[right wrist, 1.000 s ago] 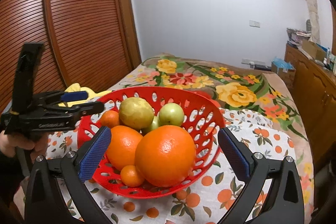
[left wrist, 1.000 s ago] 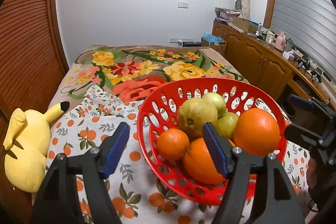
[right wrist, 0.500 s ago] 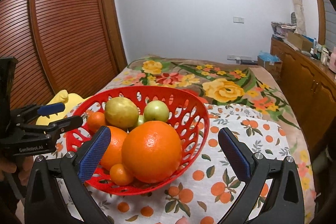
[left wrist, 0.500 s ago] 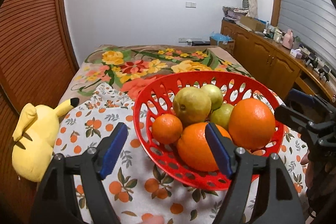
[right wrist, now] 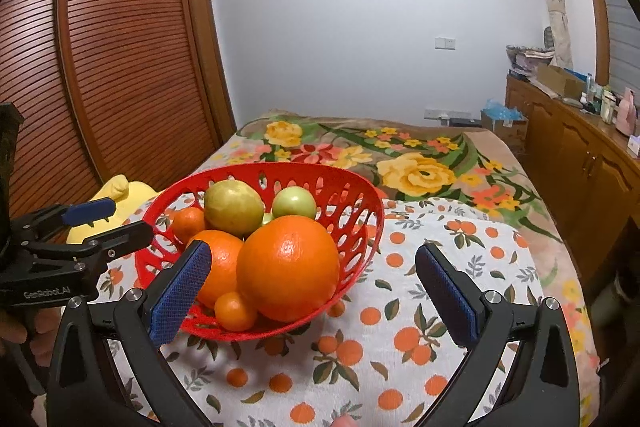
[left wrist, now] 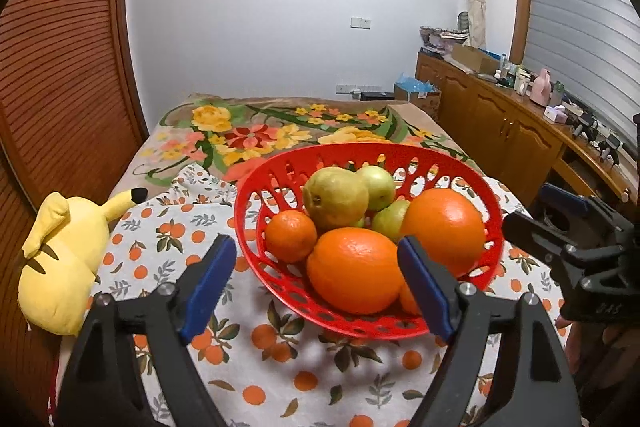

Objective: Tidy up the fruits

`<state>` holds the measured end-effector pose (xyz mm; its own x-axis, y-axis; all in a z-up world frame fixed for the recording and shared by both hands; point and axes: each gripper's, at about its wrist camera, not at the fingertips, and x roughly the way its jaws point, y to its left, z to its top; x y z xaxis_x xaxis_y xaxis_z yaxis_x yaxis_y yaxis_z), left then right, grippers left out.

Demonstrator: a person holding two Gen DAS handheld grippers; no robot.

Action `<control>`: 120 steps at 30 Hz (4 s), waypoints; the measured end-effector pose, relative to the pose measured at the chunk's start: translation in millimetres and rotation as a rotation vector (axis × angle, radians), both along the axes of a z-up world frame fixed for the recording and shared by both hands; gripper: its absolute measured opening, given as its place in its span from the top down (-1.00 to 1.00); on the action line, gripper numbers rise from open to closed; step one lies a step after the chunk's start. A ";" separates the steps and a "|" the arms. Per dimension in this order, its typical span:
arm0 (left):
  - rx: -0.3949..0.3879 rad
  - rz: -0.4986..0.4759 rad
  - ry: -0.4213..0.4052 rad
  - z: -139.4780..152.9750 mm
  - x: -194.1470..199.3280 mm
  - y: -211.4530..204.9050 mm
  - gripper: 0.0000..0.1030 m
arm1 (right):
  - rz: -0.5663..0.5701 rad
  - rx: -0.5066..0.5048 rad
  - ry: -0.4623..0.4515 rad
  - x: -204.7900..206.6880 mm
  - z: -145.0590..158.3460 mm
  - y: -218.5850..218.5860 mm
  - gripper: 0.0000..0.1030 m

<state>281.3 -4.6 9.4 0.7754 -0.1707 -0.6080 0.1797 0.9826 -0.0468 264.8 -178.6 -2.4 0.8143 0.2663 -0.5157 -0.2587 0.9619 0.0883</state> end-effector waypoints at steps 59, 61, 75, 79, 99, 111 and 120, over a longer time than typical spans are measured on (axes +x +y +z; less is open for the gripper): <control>-0.015 0.048 -0.090 32.8 -160.7 8.3 -1.00 | -0.041 0.022 -0.102 -140.7 22.7 -10.1 -1.00; -0.018 0.049 -0.090 32.3 -160.8 10.0 -1.00 | -0.041 0.023 -0.101 -140.6 22.9 -10.4 -1.00; -0.016 0.047 -0.091 32.5 -160.9 10.1 -1.00 | -0.042 0.023 -0.101 -140.9 22.4 -9.9 -1.00; -0.016 0.044 -0.092 33.4 -161.1 10.9 -1.00 | -0.041 0.020 -0.102 -141.2 22.2 -9.8 -1.00; -0.015 0.043 -0.094 34.8 -163.3 11.2 -1.00 | -0.041 0.021 -0.104 -141.9 22.2 -10.6 -1.00; -0.014 0.043 -0.098 36.1 -164.1 10.4 -1.00 | -0.041 0.020 -0.105 -142.8 21.8 -10.8 -1.00; -0.015 0.043 -0.097 35.6 -164.4 10.3 -1.00 | -0.041 0.021 -0.105 -142.6 21.3 -11.3 -1.00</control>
<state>116.9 5.7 45.0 0.8374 -0.1447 -0.5271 0.1421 0.9888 -0.0457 122.2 -189.8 18.9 0.8741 0.2416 -0.4214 -0.2283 0.9701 0.0827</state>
